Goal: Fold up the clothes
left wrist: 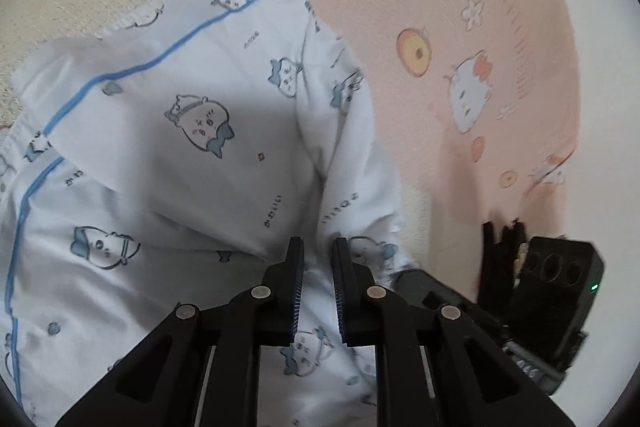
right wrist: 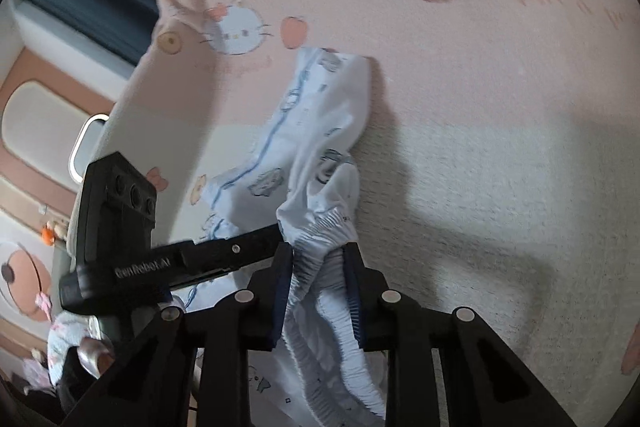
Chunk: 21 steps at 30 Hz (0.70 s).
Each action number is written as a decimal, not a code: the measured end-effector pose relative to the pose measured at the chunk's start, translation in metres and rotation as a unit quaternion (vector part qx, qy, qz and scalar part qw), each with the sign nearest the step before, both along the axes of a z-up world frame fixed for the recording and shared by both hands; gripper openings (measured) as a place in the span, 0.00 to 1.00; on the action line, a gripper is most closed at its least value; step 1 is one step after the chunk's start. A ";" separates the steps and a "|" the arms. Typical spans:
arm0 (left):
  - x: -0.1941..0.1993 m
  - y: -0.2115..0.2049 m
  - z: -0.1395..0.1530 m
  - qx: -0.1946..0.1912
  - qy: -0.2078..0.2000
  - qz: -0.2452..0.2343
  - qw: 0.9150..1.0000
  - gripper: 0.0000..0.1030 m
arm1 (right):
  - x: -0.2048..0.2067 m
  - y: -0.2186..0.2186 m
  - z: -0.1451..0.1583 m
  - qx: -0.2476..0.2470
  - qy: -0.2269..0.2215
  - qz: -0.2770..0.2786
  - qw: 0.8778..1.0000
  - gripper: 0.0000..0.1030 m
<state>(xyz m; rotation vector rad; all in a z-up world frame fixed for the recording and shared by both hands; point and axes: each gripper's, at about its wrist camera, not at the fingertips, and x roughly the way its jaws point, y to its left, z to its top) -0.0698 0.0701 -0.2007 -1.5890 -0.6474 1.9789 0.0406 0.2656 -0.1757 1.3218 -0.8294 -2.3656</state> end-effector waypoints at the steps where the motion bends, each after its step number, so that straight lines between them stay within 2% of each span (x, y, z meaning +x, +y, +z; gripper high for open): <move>1: 0.000 -0.001 0.002 0.004 -0.001 -0.003 1.000 0.14 | 0.000 -0.002 0.002 0.004 0.005 0.007 1.000 0.20; 3: -0.002 0.000 0.007 0.006 0.002 -0.014 1.000 0.26 | -0.001 -0.007 0.001 0.011 0.003 0.021 1.000 0.19; 5: -0.002 0.004 0.009 0.004 0.001 -0.024 1.000 0.73 | -0.001 -0.012 -0.002 0.018 -0.003 0.036 0.999 0.19; 6: -0.001 0.004 0.009 0.012 0.001 -0.026 1.000 0.77 | -0.002 -0.015 -0.003 0.021 -0.007 0.042 0.999 0.19; 7: 0.001 0.004 0.009 0.022 0.002 -0.027 0.999 0.77 | -0.003 -0.018 -0.006 0.024 -0.011 0.048 0.998 0.19; 12: 0.004 0.006 0.002 0.008 0.020 -0.015 1.000 0.75 | -0.005 -0.025 -0.008 0.036 -0.011 0.066 0.997 0.19; 13: 0.004 0.006 0.000 -0.001 0.022 -0.014 1.000 0.61 | -0.005 -0.024 -0.008 0.036 -0.011 0.066 0.997 0.19; 14: 0.004 0.006 -0.002 -0.012 0.023 -0.014 1.000 0.36 | -0.004 -0.022 -0.008 0.034 -0.010 0.064 0.997 0.19; 16: 0.002 0.005 -0.008 -0.030 0.018 -0.016 0.999 0.19 | -0.005 -0.018 -0.008 0.027 -0.013 0.059 0.998 0.19; 19: 0.001 0.001 -0.012 -0.022 0.018 -0.013 1.000 0.16 | -0.005 -0.015 -0.009 0.014 -0.018 0.056 0.998 0.19; 21: 0.000 -0.001 -0.015 -0.034 0.016 -0.013 0.999 0.15 | -0.005 -0.014 -0.007 0.014 -0.014 0.057 0.998 0.19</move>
